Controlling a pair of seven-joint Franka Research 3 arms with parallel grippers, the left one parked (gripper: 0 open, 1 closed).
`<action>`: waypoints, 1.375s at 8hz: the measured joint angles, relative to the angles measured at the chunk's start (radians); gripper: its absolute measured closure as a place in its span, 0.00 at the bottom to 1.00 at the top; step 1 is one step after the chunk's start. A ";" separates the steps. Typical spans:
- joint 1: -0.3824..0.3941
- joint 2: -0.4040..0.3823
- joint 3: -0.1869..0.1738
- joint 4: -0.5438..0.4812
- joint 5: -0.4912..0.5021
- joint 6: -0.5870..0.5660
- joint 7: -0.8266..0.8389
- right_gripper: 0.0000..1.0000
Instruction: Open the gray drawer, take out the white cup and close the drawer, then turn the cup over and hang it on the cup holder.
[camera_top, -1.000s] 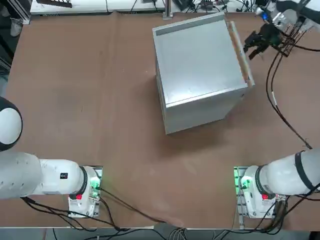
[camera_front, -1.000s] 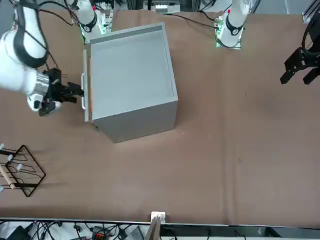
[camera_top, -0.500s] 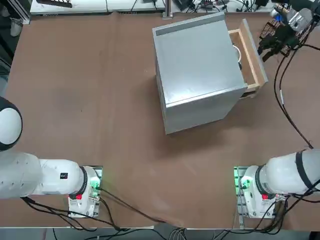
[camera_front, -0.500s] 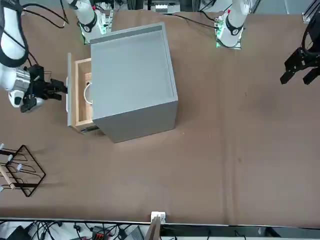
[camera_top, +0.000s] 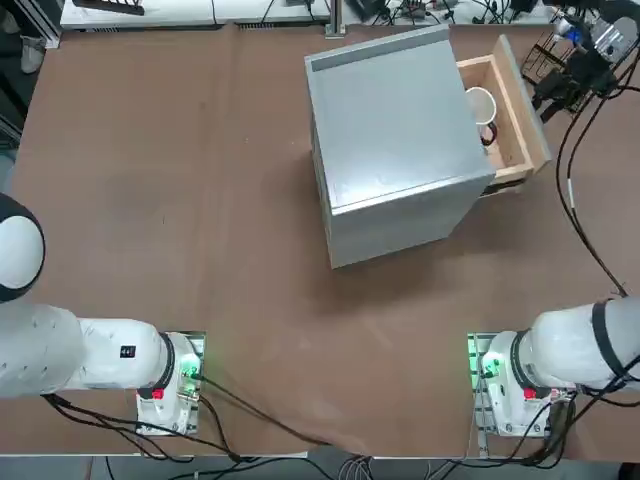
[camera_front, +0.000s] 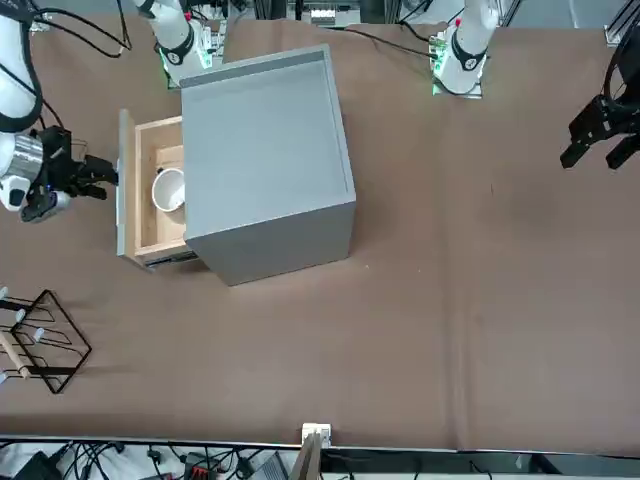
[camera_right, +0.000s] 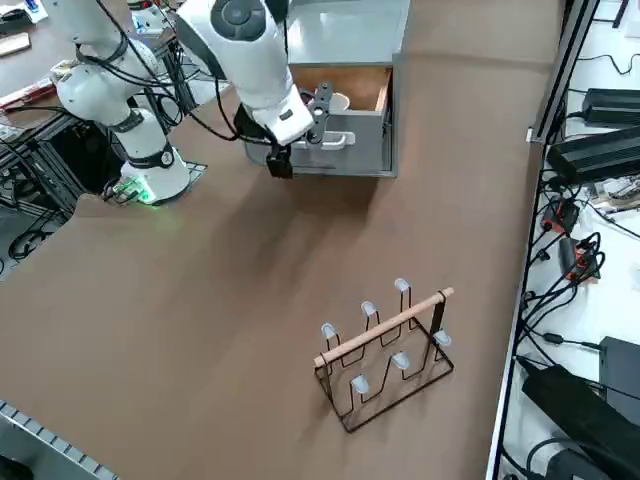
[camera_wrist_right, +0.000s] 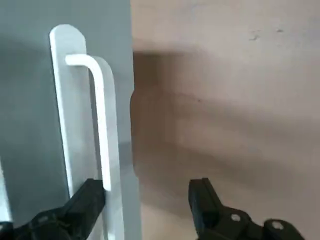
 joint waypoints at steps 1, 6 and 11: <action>-0.021 0.008 0.000 0.014 -0.005 -0.004 -0.018 0.00; -0.088 0.060 -0.001 0.138 -0.056 -0.092 -0.061 0.00; -0.092 0.059 0.008 0.336 -0.056 -0.252 0.171 0.00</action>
